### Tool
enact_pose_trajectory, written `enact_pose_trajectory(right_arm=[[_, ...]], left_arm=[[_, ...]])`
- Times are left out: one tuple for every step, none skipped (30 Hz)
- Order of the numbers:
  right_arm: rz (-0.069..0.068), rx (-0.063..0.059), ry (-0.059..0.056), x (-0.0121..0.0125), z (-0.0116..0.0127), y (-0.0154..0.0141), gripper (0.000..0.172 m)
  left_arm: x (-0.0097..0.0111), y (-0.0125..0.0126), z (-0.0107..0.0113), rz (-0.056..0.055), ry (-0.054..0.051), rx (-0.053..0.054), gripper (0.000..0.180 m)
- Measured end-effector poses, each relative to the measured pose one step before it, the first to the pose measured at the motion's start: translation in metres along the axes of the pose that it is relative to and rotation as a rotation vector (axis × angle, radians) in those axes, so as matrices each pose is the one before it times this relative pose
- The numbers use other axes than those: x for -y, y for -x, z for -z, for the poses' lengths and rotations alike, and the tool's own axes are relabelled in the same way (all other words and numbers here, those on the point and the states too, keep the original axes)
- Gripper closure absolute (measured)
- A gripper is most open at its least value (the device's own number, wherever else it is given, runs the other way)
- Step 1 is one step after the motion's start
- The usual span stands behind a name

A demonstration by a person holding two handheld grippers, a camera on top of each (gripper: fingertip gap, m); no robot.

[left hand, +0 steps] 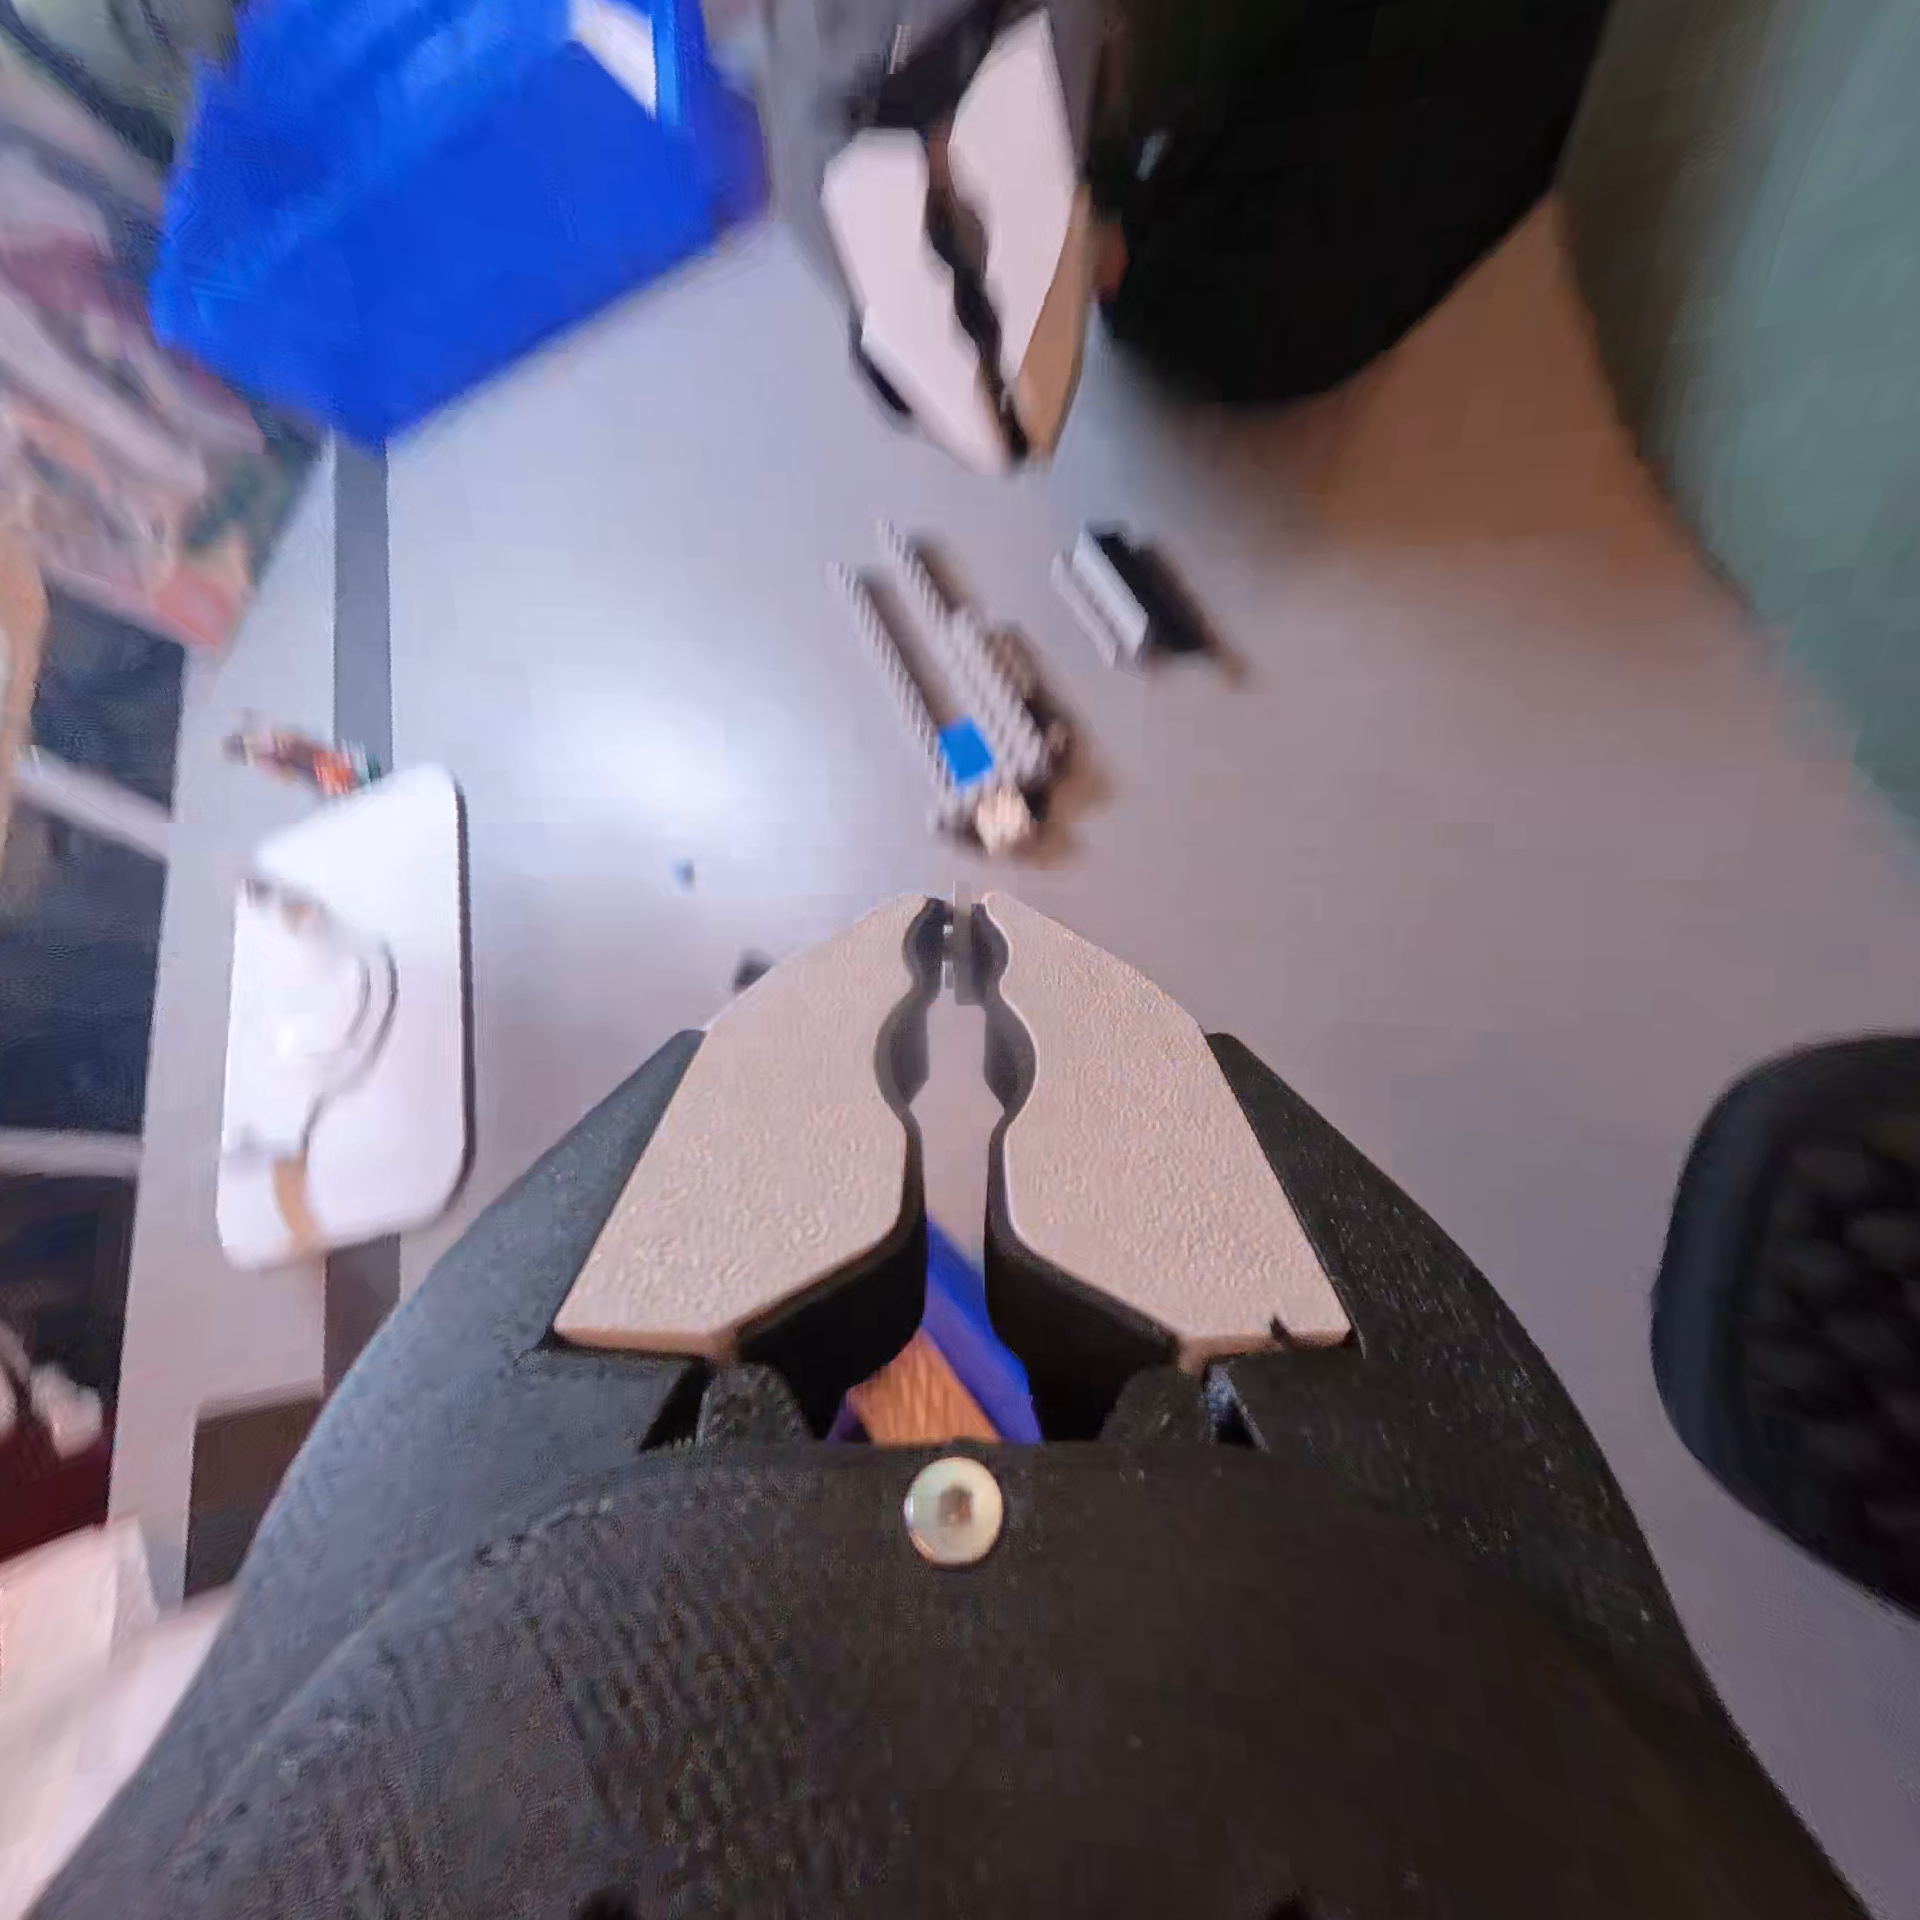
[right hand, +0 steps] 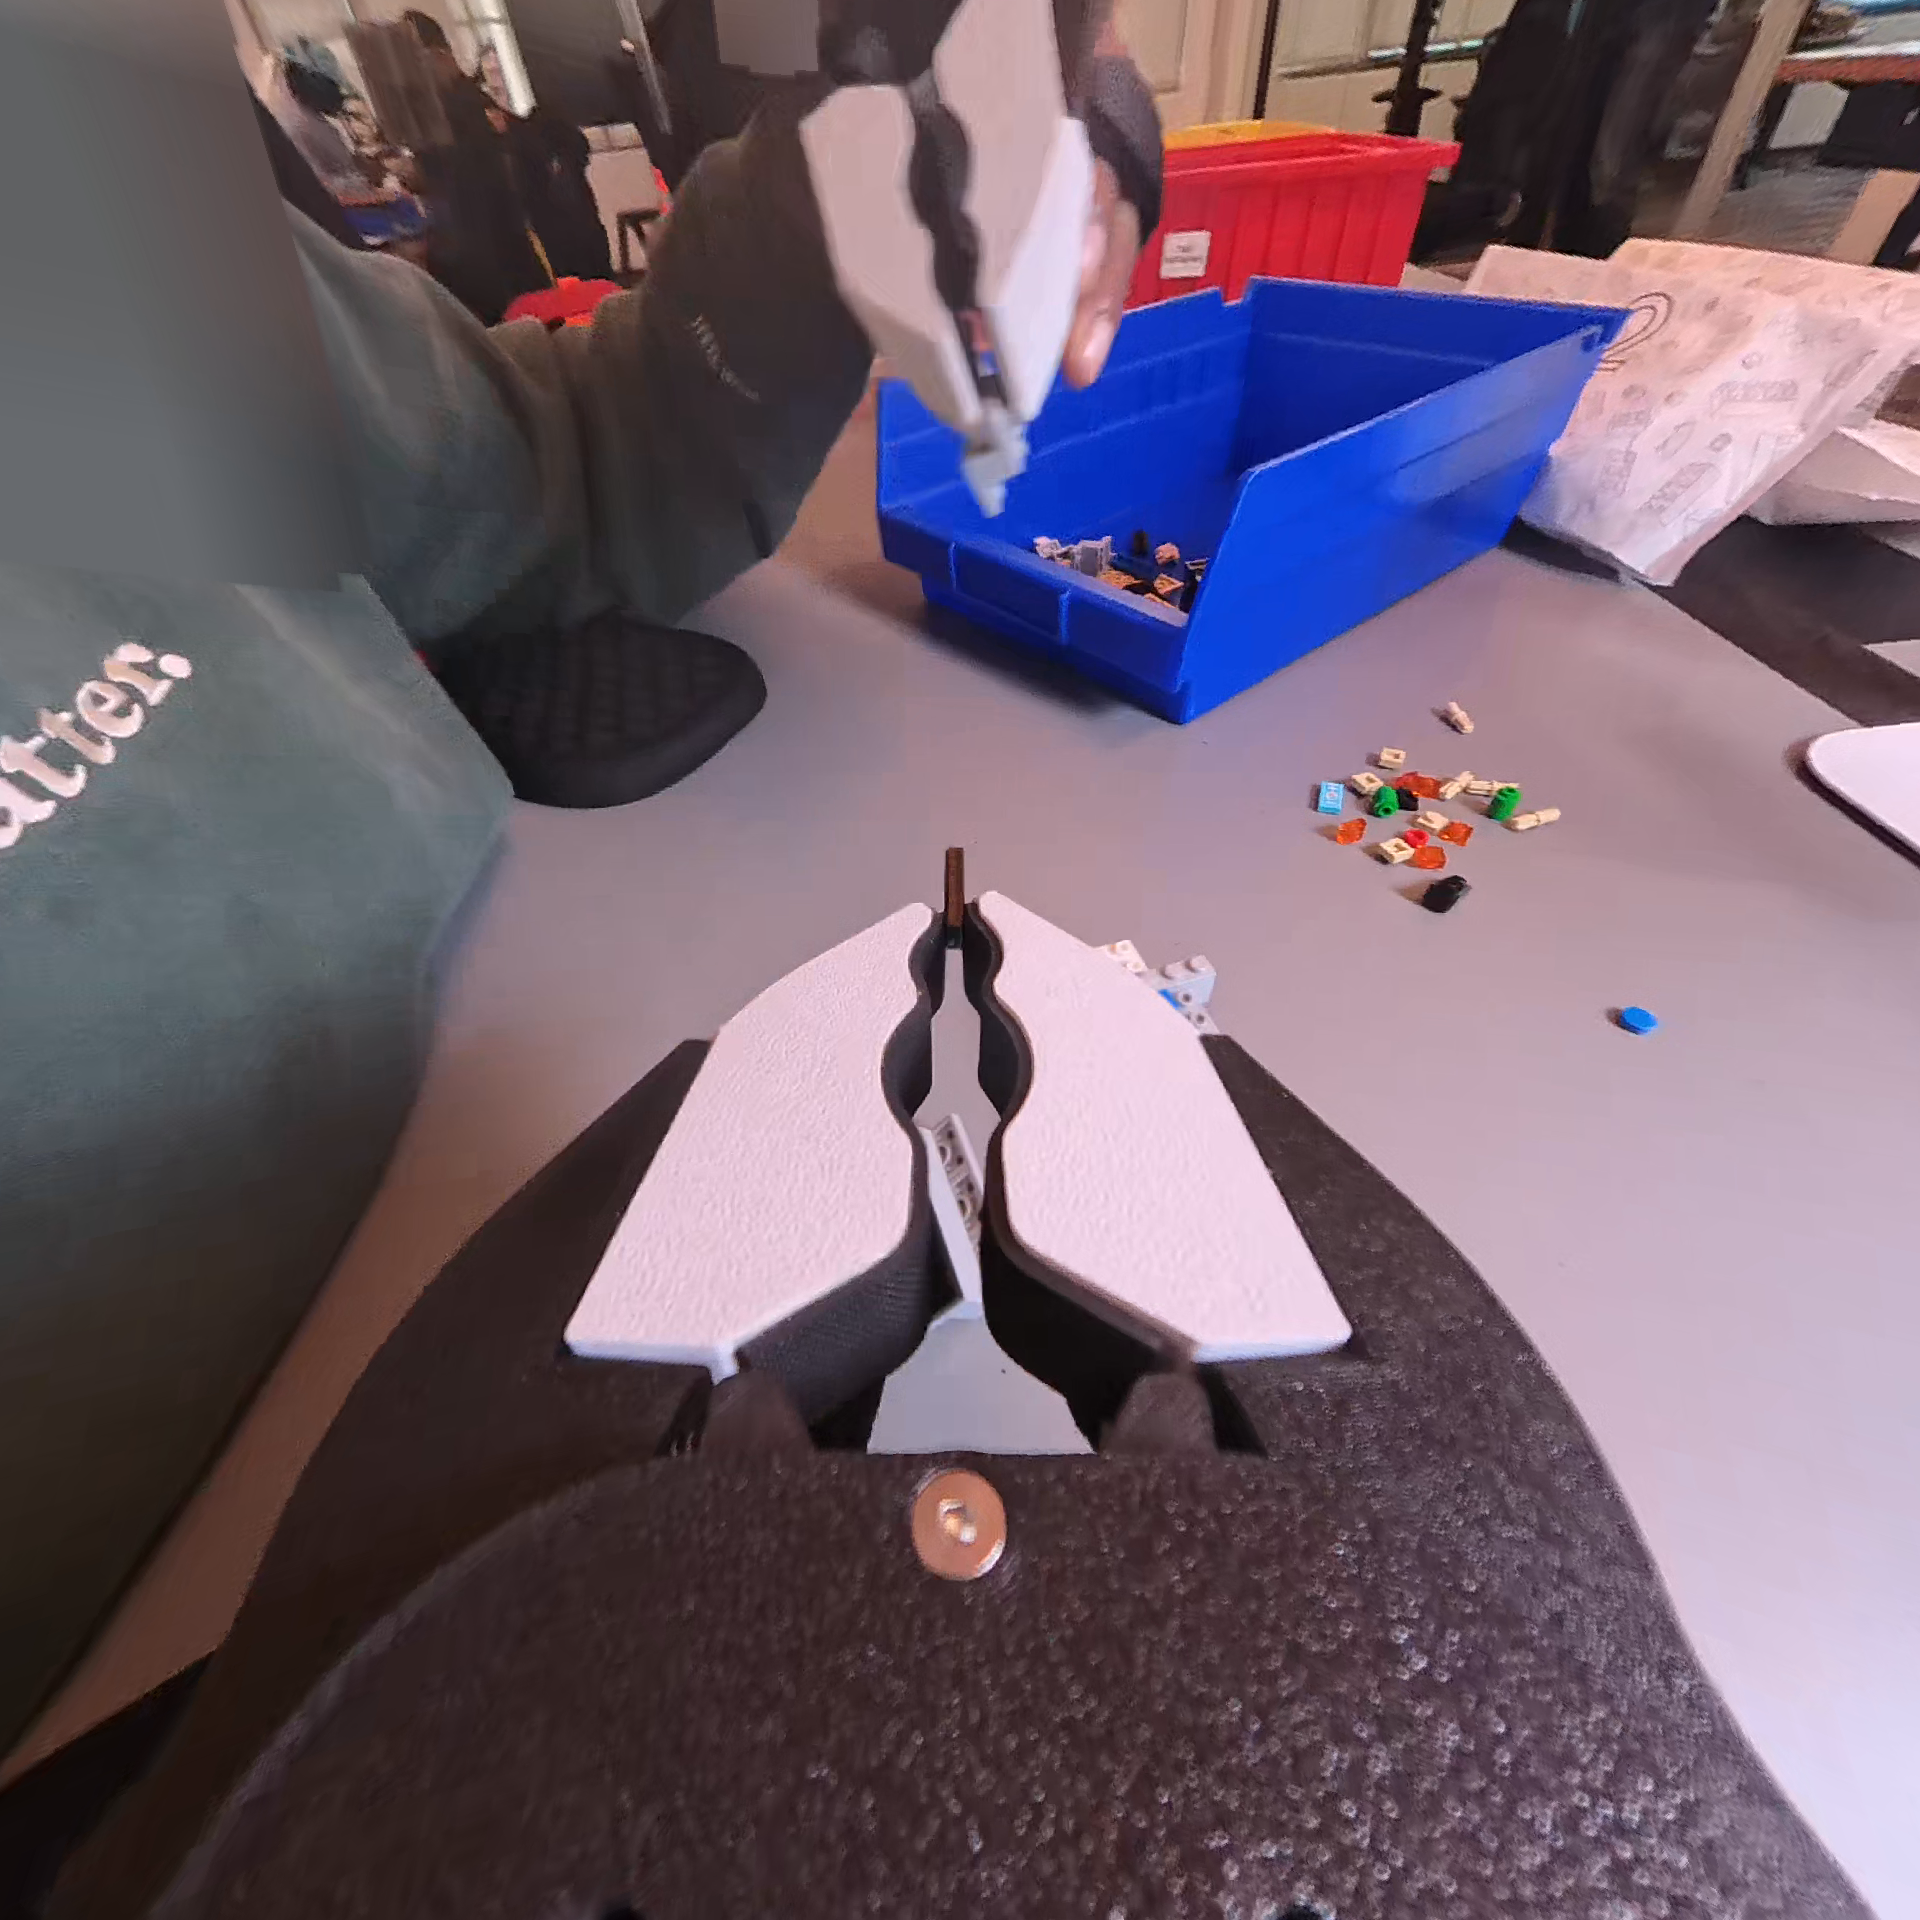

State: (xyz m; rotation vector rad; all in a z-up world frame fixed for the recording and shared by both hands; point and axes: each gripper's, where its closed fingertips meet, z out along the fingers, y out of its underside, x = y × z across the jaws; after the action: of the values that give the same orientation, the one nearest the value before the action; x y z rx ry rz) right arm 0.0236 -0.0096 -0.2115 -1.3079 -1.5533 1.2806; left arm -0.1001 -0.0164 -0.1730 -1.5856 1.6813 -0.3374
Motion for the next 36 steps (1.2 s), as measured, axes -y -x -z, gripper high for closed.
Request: enact_pose_trajectory(right_arm=[[0.0140,-0.0021,0.0068,-0.00189,-0.00022,-0.00033,0.169],[0.0245,-0.0024,0.0047,-0.00132,-0.00053,0.00031,0.169],[0.0249,0.0023,-0.0036,-0.00027,-0.00048,0.00169,0.169],[0.0212,0.0024,-0.0069,0.00027,-0.00048,0.00194,0.169],[0.0181,-0.0024,-0.0031,-0.00001,-0.00040,0.00117,0.169],[0.0178,-0.0065,-0.0004,-0.00016,-0.00041,0.00039,0.169],[0.0184,-0.0079,-0.0003,0.00027,-0.00029,0.00016,0.169],[0.0175,-0.0074,-0.0027,0.00073,-0.00009,0.00025,0.169],[0.0167,-0.0080,-0.0036,0.00097,-0.00002,0.00024,0.169],[0.0210,-0.0133,-0.0015,0.00074,-0.00004,-0.00039,0.169],[0.0299,-0.0187,0.0029,0.00033,-0.00015,-0.00051,0.169],[0.0364,-0.0206,0.0072,-0.00008,-0.00037,-0.00032,0.169],[0.0366,-0.0179,0.0077,-0.00009,-0.00074,0.00027,0.169],[0.0309,-0.0121,0.0078,-0.00033,-0.00085,0.00098,0.169],[0.0234,-0.0065,0.0121,-0.00113,-0.00100,0.00123,0.169],[0.0186,-0.0031,0.0163,-0.00226,-0.00117,0.00114,0.169],[0.0148,-0.0028,0.0158,-0.00255,-0.00100,0.00101,0.169],[0.0100,0.0001,0.0122,-0.00228,-0.00102,0.00122,0.169],[0.0047,0.0033,0.0093,-0.00164,-0.00095,0.00141,0.169],[0.0018,0.0024,0.0067,-0.00126,-0.00091,0.00087,0.169],[0.0010,0.0002,0.0049,-0.00083,-0.00071,0.00026,0.169],[0.0001,-0.0016,0.0042,-0.00064,-0.00045,-0.00024,0.169],[-0.0014,-0.0010,0.0027,-0.00051,-0.00009,-0.00042,0.169],[-0.0030,0.0003,0.0000,-0.00026,0.00014,-0.00028,0.169],[-0.0050,0.0013,-0.0015,-0.00036,0.00014,-0.00042,0.169],[-0.0076,0.0019,-0.0011,-0.00056,0.00020,-0.00052,0.169],[-0.0095,0.0017,-0.0011,-0.00069,0.00001,-0.00070,0.169],[-0.0103,0.0018,-0.0013,-0.00059,0.00013,-0.00066,0.169],[-0.0096,0.0022,0.0000,-0.00075,0.00000,-0.00058,0.169],[-0.0067,0.0005,0.0009,-0.00059,0.00004,-0.00057,0.169],[-0.0027,-0.0013,0.0010,-0.00041,0.00018,-0.00039,0.169],[0.0000,-0.0026,0.0012,-0.00006,0.00011,-0.00037,0.169],[0.0008,-0.0028,0.0017,0.00002,0.00017,-0.00030,0.169],[0.0008,-0.0018,0.0016,0.00016,0.00019,-0.00010,0.169],[0.0005,-0.0008,0.0003,0.00013,0.00012,0.00014,0.169],[-0.0004,0.0002,-0.0010,0.00028,0.00018,0.00013,0.169]], left_arm=[[-0.02111,0.00213,0.00890,0.0518,0.0835,0.0030,0.175],[-0.02126,0.00116,0.00615,0.0562,0.0778,-0.0051,0.175],[-0.01995,0.00253,0.00354,0.0575,0.0678,0.0014,0.167],[-0.01667,0.00407,0.00118,0.0590,0.0534,0.0080,0.153],[-0.01355,0.00309,-0.00026,0.0566,0.0451,-0.0002,0.138],[-0.00997,0.00210,-0.00088,0.0399,0.0346,-0.0022,0.127],[-0.00605,0.00152,-0.00086,0.0167,0.0217,0.0019,0.119],[-0.00146,0.00080,-0.00052,-0.0017,0.0045,0.0039,0.115],[0.00367,-0.00043,-0.00020,-0.0153,-0.0151,0.0024,0.115],[0.00918,-0.00216,0.00010,-0.0273,-0.0390,-0.0028,0.116],[0.01165,-0.00463,0.00011,-0.0336,-0.0473,-0.0140,0.120],[0.01373,-0.00398,-0.00076,-0.0417,-0.0539,-0.0080,0.127],[0.01534,-0.00398,-0.00200,-0.0452,-0.0620,-0.0074,0.132],[0.01405,-0.00451,-0.00342,-0.0410,-0.0541,-0.0131,0.138],[0.01075,-0.00351,-0.00391,-0.0333,-0.0355,-0.0097,0.142],[0.00680,-0.00326,-0.00387,-0.0238,-0.0160,-0.0127,0.143],[0.00459,-0.00320,-0.00363,-0.0105,-0.0080,-0.0155,0.144],[0.00190,-0.00399,-0.00315,-0.0028,0.0044,-0.0196,0.144],[-0.00120,-0.00520,-0.00227,0.0018,0.0209,-0.0231,0.144],[-0.00329,-0.00672,-0.00128,0.0049,0.0308,-0.0273,0.144],[-0.00294,-0.00865,-0.00113,0.0090,0.0223,-0.0334,0.146],[-0.00305,-0.01215,-0.00194,0.0149,0.0156,-0.0521,0.149],[-0.00552,-0.01397,-0.00339,0.0231,0.0242,-0.0623,0.152],[-0.00782,-0.01202,-0.00538,0.0257,0.0345,-0.0474,0.152],[-0.00849,-0.01019,-0.00698,0.0285,0.0341,-0.0351,0.150],[-0.00839,-0.01208,-0.00788,0.0335,0.0313,-0.0461,0.146],[-0.00716,-0.01222,-0.00860,0.0315,0.0204,-0.0485,0.142],[-0.00573,-0.01063,-0.00904,0.0227,0.0130,-0.0392,0.140],[-0.00389,-0.00729,-0.00922,0.0181,0.0051,-0.0222,0.138],[-0.00307,-0.00415,-0.00865,0.0178,0.0064,-0.0064,0.138],[-0.00305,-0.00092,-0.00873,0.0180,0.0105,0.0101,0.138],[-0.00387,-0.00089,-0.00856,0.0167,0.0194,0.0075,0.139],[0.00585,-0.00110,-0.00245,-0.0024,-0.0422,0.0102,0.157],[-0.00290,-0.00022,-0.00251,0.0024,0.0209,0.0111,0.164],[-0.00421,0.00418,0.00031,-0.0256,0.0342,0.0424,0.180],[-0.00165,0.00565,0.00313,-0.0183,0.0093,0.0576,0.180]])
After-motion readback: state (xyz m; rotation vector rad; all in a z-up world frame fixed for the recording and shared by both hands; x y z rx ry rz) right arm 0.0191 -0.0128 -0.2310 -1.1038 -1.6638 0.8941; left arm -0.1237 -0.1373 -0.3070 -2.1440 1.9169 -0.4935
